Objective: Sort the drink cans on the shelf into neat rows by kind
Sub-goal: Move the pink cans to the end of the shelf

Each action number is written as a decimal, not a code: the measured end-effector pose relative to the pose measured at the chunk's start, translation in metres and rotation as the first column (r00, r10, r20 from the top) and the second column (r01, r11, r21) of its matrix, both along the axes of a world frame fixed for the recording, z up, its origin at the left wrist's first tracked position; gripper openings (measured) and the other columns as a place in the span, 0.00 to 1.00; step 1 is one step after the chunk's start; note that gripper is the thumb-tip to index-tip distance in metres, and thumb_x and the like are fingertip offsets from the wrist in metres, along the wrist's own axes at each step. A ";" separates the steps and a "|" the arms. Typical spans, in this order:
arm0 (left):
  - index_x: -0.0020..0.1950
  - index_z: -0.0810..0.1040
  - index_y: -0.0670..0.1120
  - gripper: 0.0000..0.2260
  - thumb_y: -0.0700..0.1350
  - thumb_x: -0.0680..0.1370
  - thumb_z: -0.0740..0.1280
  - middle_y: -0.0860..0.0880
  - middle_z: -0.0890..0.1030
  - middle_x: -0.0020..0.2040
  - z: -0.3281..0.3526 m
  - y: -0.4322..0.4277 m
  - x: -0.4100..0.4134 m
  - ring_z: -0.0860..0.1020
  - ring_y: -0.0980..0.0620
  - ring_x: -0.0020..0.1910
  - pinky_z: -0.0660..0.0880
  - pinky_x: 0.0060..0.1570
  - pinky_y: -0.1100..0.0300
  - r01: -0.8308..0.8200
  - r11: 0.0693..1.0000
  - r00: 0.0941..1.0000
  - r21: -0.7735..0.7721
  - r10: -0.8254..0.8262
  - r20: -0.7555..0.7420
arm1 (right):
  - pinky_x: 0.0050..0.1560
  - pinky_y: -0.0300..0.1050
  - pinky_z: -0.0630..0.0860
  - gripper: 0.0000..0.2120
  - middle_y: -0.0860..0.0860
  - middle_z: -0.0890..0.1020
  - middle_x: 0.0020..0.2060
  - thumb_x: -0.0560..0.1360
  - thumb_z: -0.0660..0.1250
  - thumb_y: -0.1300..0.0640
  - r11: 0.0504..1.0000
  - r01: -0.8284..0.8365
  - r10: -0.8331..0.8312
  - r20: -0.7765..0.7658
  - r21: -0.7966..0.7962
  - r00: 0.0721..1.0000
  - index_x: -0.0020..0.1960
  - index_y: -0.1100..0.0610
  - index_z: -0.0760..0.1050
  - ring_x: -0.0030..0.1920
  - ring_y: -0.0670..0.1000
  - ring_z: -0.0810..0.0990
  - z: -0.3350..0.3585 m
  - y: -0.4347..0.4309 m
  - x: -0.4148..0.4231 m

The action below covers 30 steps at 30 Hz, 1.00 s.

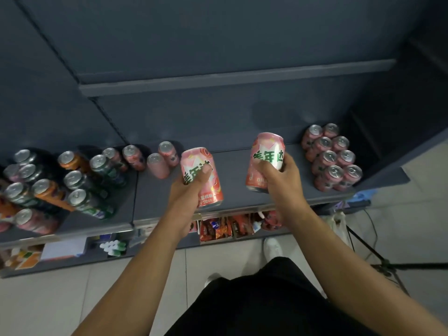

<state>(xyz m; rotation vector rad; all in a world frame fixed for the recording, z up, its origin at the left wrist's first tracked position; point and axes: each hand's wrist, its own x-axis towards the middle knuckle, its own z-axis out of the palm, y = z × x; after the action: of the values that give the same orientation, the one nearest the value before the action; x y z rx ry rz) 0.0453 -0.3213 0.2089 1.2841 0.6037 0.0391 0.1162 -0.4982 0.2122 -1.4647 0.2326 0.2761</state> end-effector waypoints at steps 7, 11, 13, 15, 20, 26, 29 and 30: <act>0.57 0.78 0.54 0.22 0.46 0.67 0.81 0.56 0.86 0.45 -0.012 -0.057 0.062 0.85 0.57 0.45 0.81 0.40 0.60 0.086 0.993 0.996 0.078 -0.086 0.001 | 0.34 0.40 0.80 0.21 0.52 0.80 0.54 0.77 0.72 0.60 1.000 -0.002 0.002 -0.009 0.029 1.000 0.67 0.53 0.69 0.47 0.49 0.82 -0.012 -0.056 0.059; 0.58 0.78 0.51 0.17 0.42 0.73 0.78 0.54 0.86 0.47 -0.025 -0.097 0.107 0.85 0.56 0.44 0.80 0.38 0.60 -0.004 0.992 1.000 0.123 0.005 -0.011 | 0.33 0.39 0.79 0.23 0.50 0.80 0.52 0.76 0.73 0.60 0.998 -0.063 0.063 -0.030 0.019 0.998 0.67 0.53 0.68 0.44 0.45 0.82 -0.024 -0.089 0.104; 0.56 0.79 0.52 0.14 0.41 0.75 0.76 0.54 0.86 0.46 -0.031 -0.115 0.127 0.85 0.56 0.45 0.81 0.38 0.60 -0.048 0.990 0.998 0.131 0.051 -0.025 | 0.33 0.39 0.80 0.25 0.51 0.80 0.53 0.75 0.74 0.60 0.995 -0.101 0.101 -0.044 -0.002 0.994 0.68 0.53 0.68 0.44 0.44 0.83 -0.030 -0.104 0.126; 0.56 0.80 0.53 0.12 0.41 0.76 0.75 0.54 0.86 0.47 -0.036 -0.129 0.143 0.85 0.55 0.46 0.82 0.41 0.58 -0.085 0.987 0.994 0.137 0.094 -0.056 | 0.33 0.39 0.80 0.26 0.52 0.81 0.54 0.74 0.75 0.61 0.992 -0.124 0.123 -0.055 -0.021 0.991 0.68 0.54 0.68 0.42 0.41 0.83 -0.034 -0.117 0.144; 0.57 0.78 0.54 0.16 0.41 0.74 0.77 0.53 0.85 0.51 -0.053 -0.153 0.172 0.85 0.57 0.48 0.81 0.42 0.62 -0.155 0.974 0.980 0.166 0.172 -0.095 | 0.35 0.37 0.79 0.29 0.52 0.81 0.52 0.72 0.77 0.63 0.985 -0.163 0.158 -0.087 -0.055 0.984 0.67 0.57 0.67 0.42 0.40 0.83 -0.054 -0.132 0.182; 0.63 0.72 0.50 0.25 0.37 0.72 0.78 0.54 0.81 0.53 -0.078 -0.156 0.204 0.81 0.68 0.43 0.77 0.39 0.72 -0.132 0.970 0.977 0.204 0.162 -0.138 | 0.42 0.35 0.79 0.31 0.48 0.80 0.51 0.69 0.80 0.63 0.977 -0.164 0.151 -0.102 -0.133 0.983 0.65 0.55 0.66 0.45 0.39 0.82 -0.082 -0.132 0.209; 0.65 0.71 0.48 0.26 0.36 0.72 0.78 0.53 0.81 0.53 -0.097 -0.150 0.224 0.81 0.67 0.43 0.76 0.40 0.71 -0.081 0.976 0.983 0.201 0.111 -0.146 | 0.47 0.40 0.81 0.32 0.53 0.82 0.54 0.67 0.81 0.62 0.977 -0.123 0.104 -0.109 -0.177 0.988 0.65 0.55 0.67 0.50 0.48 0.84 -0.101 -0.130 0.223; 0.65 0.71 0.48 0.27 0.35 0.71 0.78 0.52 0.81 0.53 -0.104 -0.147 0.231 0.81 0.67 0.44 0.77 0.42 0.70 -0.062 0.979 0.985 0.195 0.092 -0.147 | 0.47 0.39 0.82 0.32 0.54 0.82 0.54 0.67 0.81 0.62 0.975 -0.106 0.087 -0.104 -0.196 0.991 0.64 0.56 0.68 0.49 0.49 0.84 -0.109 -0.129 0.226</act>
<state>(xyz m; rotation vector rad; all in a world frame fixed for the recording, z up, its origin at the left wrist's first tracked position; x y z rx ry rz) 0.2758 -0.4687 0.1044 1.4577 0.7987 0.0627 0.3426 -0.6273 0.1034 -1.6678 0.2729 0.4115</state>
